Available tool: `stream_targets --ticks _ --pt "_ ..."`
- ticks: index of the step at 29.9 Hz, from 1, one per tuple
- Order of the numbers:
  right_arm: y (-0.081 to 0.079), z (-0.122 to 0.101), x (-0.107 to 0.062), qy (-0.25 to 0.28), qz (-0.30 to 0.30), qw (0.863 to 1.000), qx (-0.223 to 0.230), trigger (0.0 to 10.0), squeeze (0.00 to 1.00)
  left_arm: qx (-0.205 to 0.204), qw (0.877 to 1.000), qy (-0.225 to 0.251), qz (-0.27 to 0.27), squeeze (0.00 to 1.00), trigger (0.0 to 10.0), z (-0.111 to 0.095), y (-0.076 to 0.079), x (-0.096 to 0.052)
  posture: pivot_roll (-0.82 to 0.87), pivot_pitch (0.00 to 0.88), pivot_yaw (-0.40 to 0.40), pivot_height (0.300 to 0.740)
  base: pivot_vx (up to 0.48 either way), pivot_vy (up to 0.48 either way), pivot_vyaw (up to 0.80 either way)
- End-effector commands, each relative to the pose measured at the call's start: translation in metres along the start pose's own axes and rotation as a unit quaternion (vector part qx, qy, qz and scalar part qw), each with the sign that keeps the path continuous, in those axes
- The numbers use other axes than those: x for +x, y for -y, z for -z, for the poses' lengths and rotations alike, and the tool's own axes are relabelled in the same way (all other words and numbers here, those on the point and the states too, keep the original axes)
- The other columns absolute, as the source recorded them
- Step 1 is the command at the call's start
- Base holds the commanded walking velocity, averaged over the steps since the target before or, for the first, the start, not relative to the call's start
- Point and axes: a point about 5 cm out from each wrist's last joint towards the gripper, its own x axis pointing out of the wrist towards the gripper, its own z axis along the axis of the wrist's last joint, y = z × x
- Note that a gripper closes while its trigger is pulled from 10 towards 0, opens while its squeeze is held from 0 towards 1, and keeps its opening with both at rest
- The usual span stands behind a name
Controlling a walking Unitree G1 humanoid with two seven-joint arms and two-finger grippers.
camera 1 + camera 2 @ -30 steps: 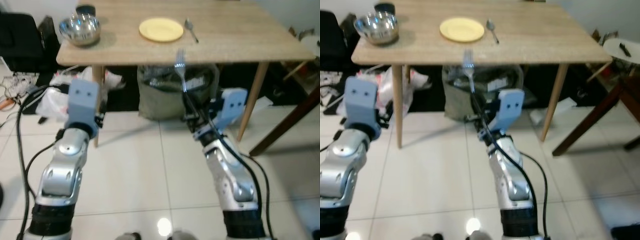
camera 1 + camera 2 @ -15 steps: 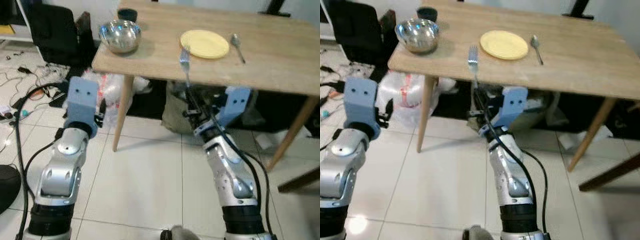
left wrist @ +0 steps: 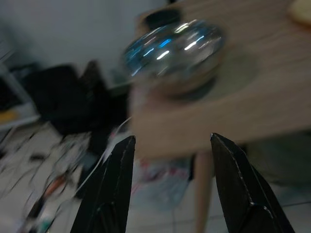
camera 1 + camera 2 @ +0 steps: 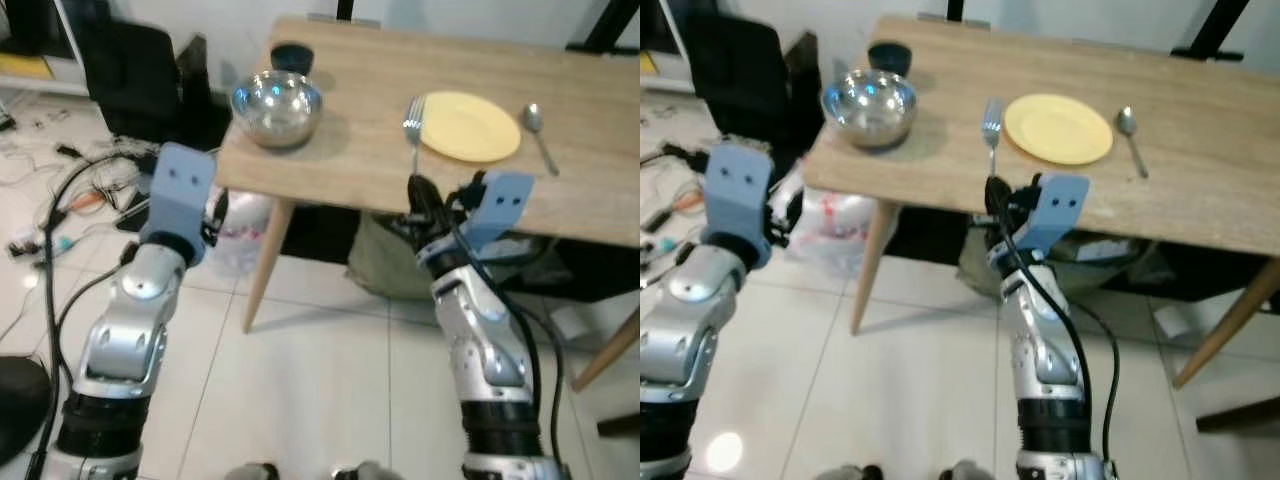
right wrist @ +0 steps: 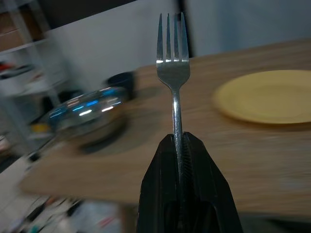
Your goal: Setting the table
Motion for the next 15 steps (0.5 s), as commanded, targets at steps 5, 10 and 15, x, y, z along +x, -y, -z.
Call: stream_targets --ticks 5,10,15 --pt "0.0139 -0.0007 -0.0024 0.0 0.025 1.0 -0.004 10.0 0.0 0.0 1.0 0.0 0.026 0.0 10.0 0.0018 0.0094 -0.0005 0.01 0.052 0.046 0.74 0.48 0.0 0.0" --pt "0.0147 -0.001 -0.0022 0.001 0.026 1.0 -0.005 10.0 0.0 0.001 1.0 0.001 0.029 0.0 10.0 0.0018 0.0095 -0.0003 0.01 0.052 0.047 0.74 0.48 0.0 0.0" --pt "0.015 -0.0009 -0.0016 0.0 0.027 1.0 -0.005 10.0 0.0 0.002 1.0 0.002 0.031 0.0 10.0 0.0016 0.0095 0.0001 0.01 0.052 0.047 0.74 0.48 0.0 0.0"
